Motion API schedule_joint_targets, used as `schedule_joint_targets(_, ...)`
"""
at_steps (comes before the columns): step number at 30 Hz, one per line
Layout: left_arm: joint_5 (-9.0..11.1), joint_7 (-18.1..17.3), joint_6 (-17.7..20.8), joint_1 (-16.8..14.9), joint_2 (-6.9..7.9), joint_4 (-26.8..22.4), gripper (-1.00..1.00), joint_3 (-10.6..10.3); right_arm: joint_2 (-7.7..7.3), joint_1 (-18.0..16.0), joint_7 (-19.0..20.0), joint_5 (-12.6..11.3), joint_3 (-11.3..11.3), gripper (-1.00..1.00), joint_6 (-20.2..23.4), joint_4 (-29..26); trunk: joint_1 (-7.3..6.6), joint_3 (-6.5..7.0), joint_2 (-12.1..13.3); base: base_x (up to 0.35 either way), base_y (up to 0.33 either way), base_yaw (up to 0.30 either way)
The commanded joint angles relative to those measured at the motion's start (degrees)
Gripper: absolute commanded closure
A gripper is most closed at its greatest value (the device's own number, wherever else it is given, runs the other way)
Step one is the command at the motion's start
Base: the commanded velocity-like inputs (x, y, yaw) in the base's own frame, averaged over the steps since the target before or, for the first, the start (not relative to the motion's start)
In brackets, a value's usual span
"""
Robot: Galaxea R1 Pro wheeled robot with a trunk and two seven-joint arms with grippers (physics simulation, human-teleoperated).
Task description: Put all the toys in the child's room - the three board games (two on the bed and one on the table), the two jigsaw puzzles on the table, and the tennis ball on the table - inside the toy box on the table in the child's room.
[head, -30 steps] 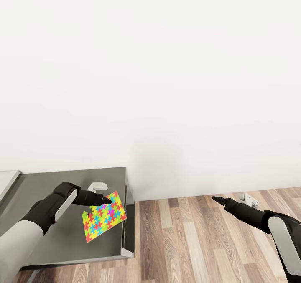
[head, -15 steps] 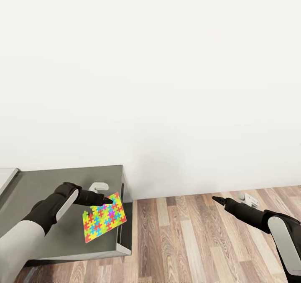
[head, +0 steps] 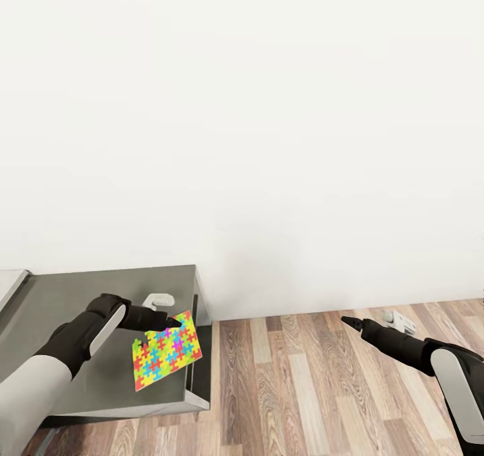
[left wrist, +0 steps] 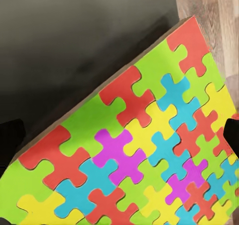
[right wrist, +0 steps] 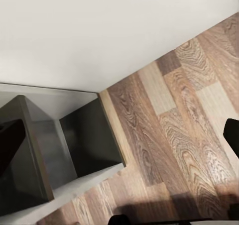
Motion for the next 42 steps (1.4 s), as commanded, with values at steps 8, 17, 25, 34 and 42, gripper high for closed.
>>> schedule_joint_targets(8, 0.3, -0.4, 0.0, -0.1, 0.35, -0.1, -1.0, 2.2, 0.05, 0.0, 0.1, 0.1, -0.1, -1.0, 0.2, 0.0, 0.03, -0.1, -0.1, -0.027, -0.047, 0.0)
schedule_joint_targets(17, 0.3, -1.0, -0.5, 0.2, 0.81, -0.1, -1.0, 17.6, 0.4, 0.0, 0.1, 0.1, 0.0, -1.0, 0.1, 0.0, 0.03, -0.1, -0.1, -0.001, -0.001, 0.0)
schedule_joint_targets(25, 0.4, -18.2, -0.4, 2.0, 5.04, -0.8, -1.0, 28.3, 0.83, 0.0, 0.1, 0.5, 0.2, -1.0, -1.1, -0.1, 0.03, -0.1, -0.1, 0.0, 0.0, 0.0)
schedule_joint_targets(34, -0.7, -54.3, -0.3, 4.2, 9.27, -1.1, -1.0, 28.7, 0.78, 0.0, 1.8, 0.0, 0.2, -1.0, -1.8, 0.1, 0.03, -0.1, -0.1, 0.0, 0.0, 0.0)
schedule_joint_targets(42, -6.9, -63.2, -0.1, 4.4, 9.48, -2.7, -1.0, 28.5, 0.16, 0.0, 21.0, 0.2, 0.1, -1.0, -1.9, 0.9, 0.03, -0.1, -0.1, 0.0, 0.0, 0.0)
